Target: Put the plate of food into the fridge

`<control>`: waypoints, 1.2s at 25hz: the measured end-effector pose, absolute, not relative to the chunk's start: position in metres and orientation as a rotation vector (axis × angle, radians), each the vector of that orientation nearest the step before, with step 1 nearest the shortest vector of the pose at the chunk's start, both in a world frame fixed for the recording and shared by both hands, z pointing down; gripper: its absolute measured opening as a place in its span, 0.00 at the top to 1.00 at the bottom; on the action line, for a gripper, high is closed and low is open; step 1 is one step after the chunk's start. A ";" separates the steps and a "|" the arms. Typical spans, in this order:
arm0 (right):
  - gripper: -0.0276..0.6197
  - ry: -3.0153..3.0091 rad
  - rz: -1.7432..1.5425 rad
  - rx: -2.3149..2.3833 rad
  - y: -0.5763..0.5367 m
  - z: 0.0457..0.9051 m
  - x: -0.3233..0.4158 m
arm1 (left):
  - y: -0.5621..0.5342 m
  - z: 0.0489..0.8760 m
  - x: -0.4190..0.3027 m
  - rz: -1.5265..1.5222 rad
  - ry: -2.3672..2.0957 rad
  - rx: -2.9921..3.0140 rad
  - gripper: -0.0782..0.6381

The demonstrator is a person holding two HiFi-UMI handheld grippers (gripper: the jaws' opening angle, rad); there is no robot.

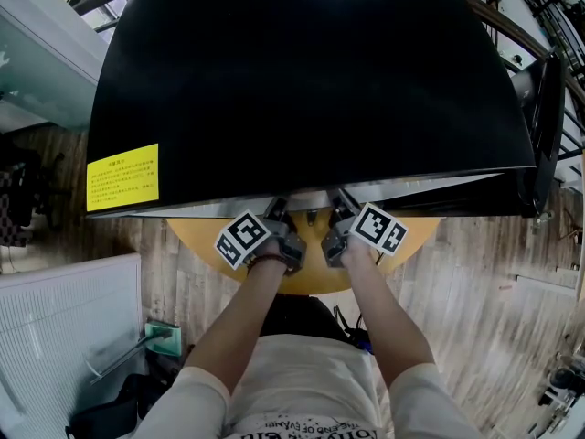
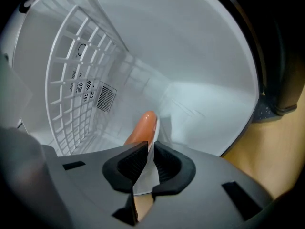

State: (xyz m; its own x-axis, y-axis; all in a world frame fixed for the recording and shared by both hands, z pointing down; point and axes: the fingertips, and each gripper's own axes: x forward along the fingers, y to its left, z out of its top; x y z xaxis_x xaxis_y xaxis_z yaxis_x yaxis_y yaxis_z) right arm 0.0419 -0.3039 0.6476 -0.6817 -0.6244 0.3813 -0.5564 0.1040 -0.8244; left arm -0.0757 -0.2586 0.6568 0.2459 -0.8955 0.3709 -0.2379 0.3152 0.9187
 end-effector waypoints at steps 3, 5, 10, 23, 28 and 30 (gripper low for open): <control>0.87 2.293 -1.653 -1.230 -0.306 0.648 0.041 | -0.260 0.658 -0.076 -0.640 -1.275 1.195 0.84; 0.87 2.298 -1.648 -1.232 -0.307 0.648 0.041 | -0.261 0.657 -0.076 -0.641 -1.278 1.195 0.84; 0.87 2.305 -1.652 -1.243 -0.308 0.651 0.041 | -0.262 0.661 -0.076 -0.632 -1.281 1.191 0.84; 0.85 2.387 -1.603 -1.312 -0.308 0.656 0.041 | -0.261 0.667 -0.075 -0.591 -1.301 1.190 0.83; 0.83 2.441 -1.572 -1.365 -0.308 0.657 0.041 | -0.262 0.666 -0.075 -0.559 -1.311 1.203 0.83; 0.83 2.463 -1.561 -1.384 -0.308 0.658 0.041 | -0.262 0.666 -0.075 -0.548 -1.312 1.206 0.83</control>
